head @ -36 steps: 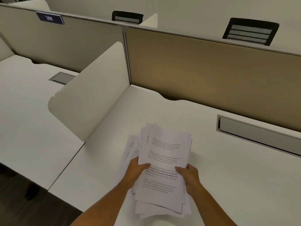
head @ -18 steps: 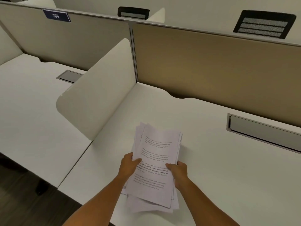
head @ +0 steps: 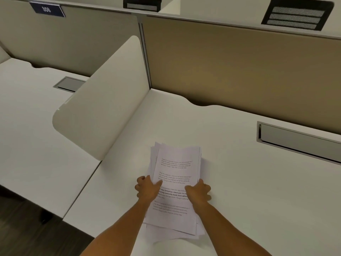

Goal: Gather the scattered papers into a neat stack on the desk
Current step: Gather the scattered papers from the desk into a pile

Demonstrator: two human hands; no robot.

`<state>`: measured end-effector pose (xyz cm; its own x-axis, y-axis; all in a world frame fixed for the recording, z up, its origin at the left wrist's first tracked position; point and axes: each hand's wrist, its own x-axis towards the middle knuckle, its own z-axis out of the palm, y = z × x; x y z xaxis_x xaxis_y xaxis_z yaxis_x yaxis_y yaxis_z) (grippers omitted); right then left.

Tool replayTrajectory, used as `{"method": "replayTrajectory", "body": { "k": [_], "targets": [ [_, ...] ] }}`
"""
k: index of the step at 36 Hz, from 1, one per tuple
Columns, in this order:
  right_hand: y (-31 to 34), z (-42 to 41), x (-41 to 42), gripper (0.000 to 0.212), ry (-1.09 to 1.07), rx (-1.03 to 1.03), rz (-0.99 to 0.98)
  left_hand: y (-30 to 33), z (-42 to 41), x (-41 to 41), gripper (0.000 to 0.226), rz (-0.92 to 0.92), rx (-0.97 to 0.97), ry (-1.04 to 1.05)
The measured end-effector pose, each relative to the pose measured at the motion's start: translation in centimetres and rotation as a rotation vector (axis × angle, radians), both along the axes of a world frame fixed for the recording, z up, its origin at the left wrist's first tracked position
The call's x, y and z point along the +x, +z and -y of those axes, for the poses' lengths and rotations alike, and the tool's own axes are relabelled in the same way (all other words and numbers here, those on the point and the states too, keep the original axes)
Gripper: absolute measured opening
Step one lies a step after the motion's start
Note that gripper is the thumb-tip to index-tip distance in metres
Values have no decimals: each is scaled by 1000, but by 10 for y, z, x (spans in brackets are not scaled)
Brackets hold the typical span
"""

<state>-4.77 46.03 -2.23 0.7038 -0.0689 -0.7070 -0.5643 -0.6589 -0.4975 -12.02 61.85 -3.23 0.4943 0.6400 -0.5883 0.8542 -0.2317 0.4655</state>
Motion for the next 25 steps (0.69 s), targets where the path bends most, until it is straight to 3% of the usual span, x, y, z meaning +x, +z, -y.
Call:
{"method": "replayTrajectory", "body": {
  "k": [6,12,18,25],
  "targets": [
    [4,-4,-3,70,0,-13,-35,-4,-2,-1,54,104,-87,11],
    [1,5,-7,74,12,112,49,-6,0,-3,64,135,-146,69],
    [1,8,-7,89,-171,359,-16,-6,-1,-5,64,204,-284,166],
    [-2,5,-9,53,-82,209,11,-4,-6,-12,39,211,-292,116]
  ]
}}
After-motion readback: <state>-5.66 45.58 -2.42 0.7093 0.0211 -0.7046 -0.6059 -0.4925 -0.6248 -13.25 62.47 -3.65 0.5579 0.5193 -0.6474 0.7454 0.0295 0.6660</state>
